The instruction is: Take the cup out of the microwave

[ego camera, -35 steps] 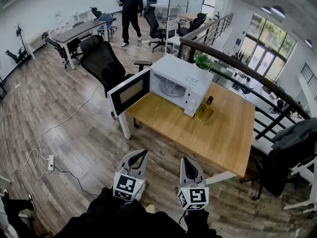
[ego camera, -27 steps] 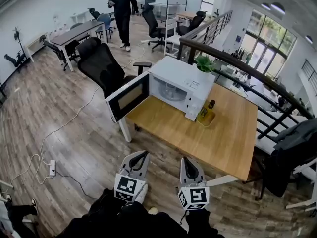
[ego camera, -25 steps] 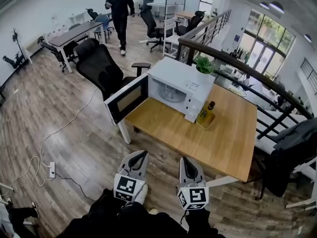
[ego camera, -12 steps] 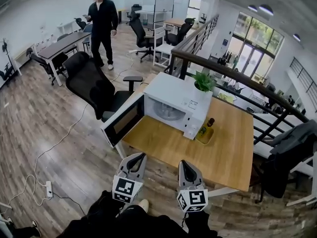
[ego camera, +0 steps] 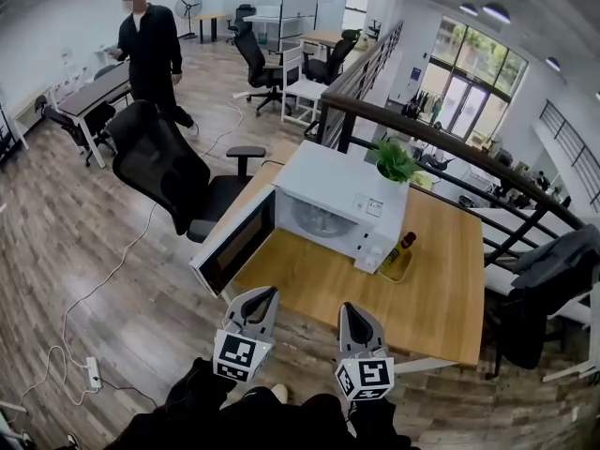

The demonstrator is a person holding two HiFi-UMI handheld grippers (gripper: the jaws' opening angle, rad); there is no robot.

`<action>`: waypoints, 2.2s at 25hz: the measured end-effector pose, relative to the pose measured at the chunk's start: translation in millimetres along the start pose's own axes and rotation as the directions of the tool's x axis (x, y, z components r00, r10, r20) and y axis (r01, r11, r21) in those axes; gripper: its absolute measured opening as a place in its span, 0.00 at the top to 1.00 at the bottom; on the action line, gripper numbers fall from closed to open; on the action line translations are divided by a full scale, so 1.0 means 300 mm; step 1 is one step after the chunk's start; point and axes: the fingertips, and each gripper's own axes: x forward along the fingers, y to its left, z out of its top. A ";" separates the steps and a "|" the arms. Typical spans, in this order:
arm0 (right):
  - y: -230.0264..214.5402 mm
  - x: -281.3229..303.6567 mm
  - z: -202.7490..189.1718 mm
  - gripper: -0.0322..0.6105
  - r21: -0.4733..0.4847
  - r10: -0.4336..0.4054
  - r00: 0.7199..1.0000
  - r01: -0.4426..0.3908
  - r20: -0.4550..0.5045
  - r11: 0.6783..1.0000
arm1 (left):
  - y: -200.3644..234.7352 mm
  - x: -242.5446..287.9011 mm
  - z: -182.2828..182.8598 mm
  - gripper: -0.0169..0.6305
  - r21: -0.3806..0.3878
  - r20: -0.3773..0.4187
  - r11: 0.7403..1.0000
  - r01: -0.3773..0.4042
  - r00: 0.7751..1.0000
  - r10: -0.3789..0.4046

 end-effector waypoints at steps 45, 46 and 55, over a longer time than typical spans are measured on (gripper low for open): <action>-0.361 1.318 -0.640 0.65 0.195 0.357 0.894 -0.312 -0.272 0.930 | 0.591 0.945 -0.501 0.93 -0.153 -0.299 0.950 -0.271 0.929 0.217; -0.363 1.332 -0.655 0.64 0.198 0.360 0.891 -0.314 -0.278 0.929 | 0.598 0.948 -0.508 0.93 -0.153 -0.302 0.949 -0.277 0.927 0.222; -0.341 1.430 -0.714 0.64 0.209 0.406 0.864 -0.356 -0.296 0.911 | 0.646 0.966 -0.559 0.93 -0.167 -0.331 0.932 -0.323 0.908 0.256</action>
